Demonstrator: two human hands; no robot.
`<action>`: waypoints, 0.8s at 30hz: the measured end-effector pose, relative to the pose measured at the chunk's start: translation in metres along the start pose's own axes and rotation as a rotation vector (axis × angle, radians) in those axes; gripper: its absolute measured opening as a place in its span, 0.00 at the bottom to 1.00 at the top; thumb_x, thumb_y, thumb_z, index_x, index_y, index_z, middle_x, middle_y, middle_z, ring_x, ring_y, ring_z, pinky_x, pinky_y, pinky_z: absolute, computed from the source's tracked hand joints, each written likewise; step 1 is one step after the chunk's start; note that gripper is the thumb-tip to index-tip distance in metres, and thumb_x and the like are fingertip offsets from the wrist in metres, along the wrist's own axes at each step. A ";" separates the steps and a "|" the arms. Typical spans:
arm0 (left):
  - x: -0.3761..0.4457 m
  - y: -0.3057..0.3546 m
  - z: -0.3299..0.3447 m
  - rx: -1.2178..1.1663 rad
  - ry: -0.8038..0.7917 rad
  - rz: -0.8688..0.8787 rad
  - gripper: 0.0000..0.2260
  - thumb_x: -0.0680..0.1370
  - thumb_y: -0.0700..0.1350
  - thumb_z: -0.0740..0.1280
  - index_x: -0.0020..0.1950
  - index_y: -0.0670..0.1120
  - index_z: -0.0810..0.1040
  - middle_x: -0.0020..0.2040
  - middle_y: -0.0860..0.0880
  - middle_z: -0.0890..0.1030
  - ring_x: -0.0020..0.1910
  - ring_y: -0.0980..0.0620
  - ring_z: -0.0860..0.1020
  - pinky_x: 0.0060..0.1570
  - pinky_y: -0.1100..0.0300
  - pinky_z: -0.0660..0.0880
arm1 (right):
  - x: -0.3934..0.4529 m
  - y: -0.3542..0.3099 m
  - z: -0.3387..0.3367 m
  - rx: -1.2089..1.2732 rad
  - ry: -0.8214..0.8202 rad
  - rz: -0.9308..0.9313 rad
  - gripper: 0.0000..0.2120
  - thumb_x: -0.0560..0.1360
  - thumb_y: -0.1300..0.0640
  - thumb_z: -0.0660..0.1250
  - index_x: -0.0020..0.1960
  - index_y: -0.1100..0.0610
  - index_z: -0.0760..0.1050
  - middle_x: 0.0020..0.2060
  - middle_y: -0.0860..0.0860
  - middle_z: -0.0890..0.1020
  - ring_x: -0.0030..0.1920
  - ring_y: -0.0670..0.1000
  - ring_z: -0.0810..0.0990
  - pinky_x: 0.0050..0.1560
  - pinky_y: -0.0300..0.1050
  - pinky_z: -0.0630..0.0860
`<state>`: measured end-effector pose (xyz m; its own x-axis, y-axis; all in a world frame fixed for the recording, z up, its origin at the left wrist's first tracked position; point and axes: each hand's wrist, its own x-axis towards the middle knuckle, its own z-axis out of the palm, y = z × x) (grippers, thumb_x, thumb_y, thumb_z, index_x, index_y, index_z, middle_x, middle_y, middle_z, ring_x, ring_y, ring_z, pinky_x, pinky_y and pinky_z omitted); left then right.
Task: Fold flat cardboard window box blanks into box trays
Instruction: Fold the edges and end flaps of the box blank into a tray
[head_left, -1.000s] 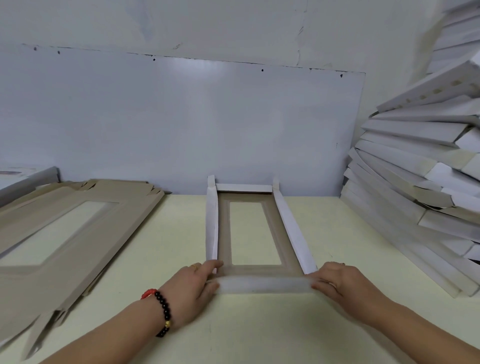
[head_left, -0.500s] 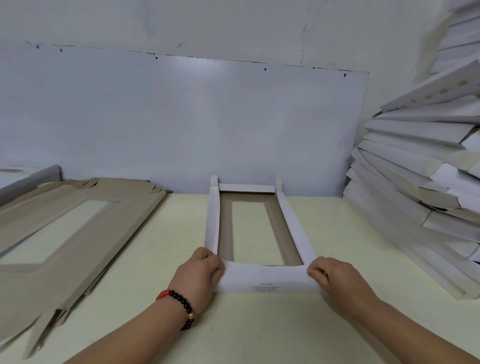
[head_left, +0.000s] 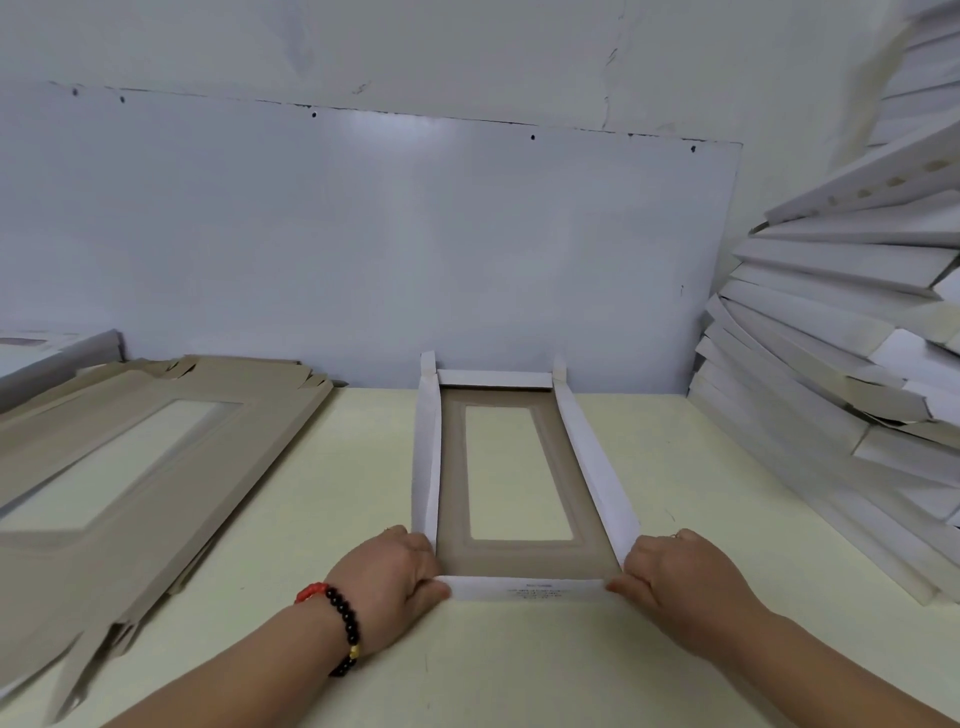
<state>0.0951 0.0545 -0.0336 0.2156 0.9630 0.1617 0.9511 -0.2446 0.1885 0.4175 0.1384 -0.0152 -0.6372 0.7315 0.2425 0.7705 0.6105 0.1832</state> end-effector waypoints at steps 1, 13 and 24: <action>0.002 0.003 -0.003 0.059 -0.024 -0.025 0.15 0.81 0.56 0.57 0.50 0.50 0.79 0.50 0.54 0.76 0.50 0.53 0.69 0.48 0.61 0.64 | 0.001 0.000 0.001 -0.078 0.071 -0.069 0.18 0.76 0.39 0.64 0.33 0.49 0.75 0.31 0.44 0.76 0.30 0.48 0.73 0.36 0.41 0.68; 0.046 0.110 0.017 0.279 -0.150 -0.009 0.13 0.78 0.39 0.57 0.63 0.43 0.69 0.62 0.42 0.72 0.61 0.40 0.71 0.58 0.47 0.66 | 0.013 -0.011 0.008 -0.205 0.118 -0.245 0.21 0.69 0.39 0.71 0.25 0.49 0.71 0.23 0.41 0.71 0.30 0.45 0.75 0.38 0.39 0.64; 0.060 0.131 0.024 0.175 -0.157 -0.020 0.18 0.74 0.38 0.65 0.63 0.46 0.69 0.59 0.44 0.72 0.59 0.42 0.72 0.52 0.49 0.69 | 0.024 0.010 -0.027 0.080 -0.420 -0.274 0.28 0.68 0.62 0.60 0.65 0.44 0.66 0.61 0.37 0.66 0.66 0.45 0.60 0.63 0.41 0.57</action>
<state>0.2383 0.0830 -0.0224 0.2155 0.9765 0.0043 0.9764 -0.2155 0.0167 0.4101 0.1537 0.0183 -0.7789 0.5905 -0.2112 0.5815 0.8062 0.1093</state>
